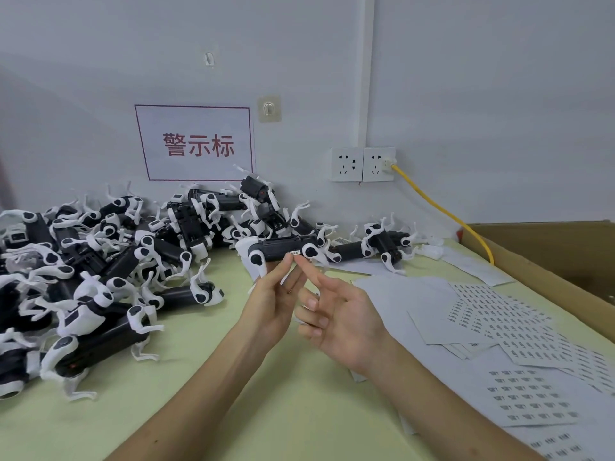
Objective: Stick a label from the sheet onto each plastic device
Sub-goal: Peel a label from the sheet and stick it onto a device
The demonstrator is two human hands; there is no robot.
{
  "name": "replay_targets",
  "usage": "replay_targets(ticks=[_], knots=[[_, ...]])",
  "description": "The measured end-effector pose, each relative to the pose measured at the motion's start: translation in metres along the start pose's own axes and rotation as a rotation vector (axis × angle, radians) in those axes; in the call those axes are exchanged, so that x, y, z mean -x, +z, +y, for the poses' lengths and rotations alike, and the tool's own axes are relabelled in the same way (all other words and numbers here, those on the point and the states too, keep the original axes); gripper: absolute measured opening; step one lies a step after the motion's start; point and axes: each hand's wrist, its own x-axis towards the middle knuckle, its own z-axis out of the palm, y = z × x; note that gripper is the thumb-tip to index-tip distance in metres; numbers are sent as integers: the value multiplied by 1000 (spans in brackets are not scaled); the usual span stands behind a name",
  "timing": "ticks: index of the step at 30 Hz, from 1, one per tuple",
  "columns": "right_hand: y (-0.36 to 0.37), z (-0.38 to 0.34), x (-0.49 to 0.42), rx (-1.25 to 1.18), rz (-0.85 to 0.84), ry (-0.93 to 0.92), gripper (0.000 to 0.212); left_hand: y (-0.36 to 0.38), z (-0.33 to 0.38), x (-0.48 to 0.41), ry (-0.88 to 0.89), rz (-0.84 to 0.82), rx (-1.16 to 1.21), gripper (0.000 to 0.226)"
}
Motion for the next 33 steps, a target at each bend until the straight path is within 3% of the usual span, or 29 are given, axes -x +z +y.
replay_targets(ticks=[11, 25, 33], knots=[[0, 2, 0, 6, -28, -2, 65, 0, -1, -1, 8, 21, -7, 16], [0, 3, 0, -21, -3, -10, 47, 1, -1, 1, -11, -4, -46, 26], [1, 3, 0, -27, 0, 0, 50, 2, 1, 2, -8, 7, -40, 22]])
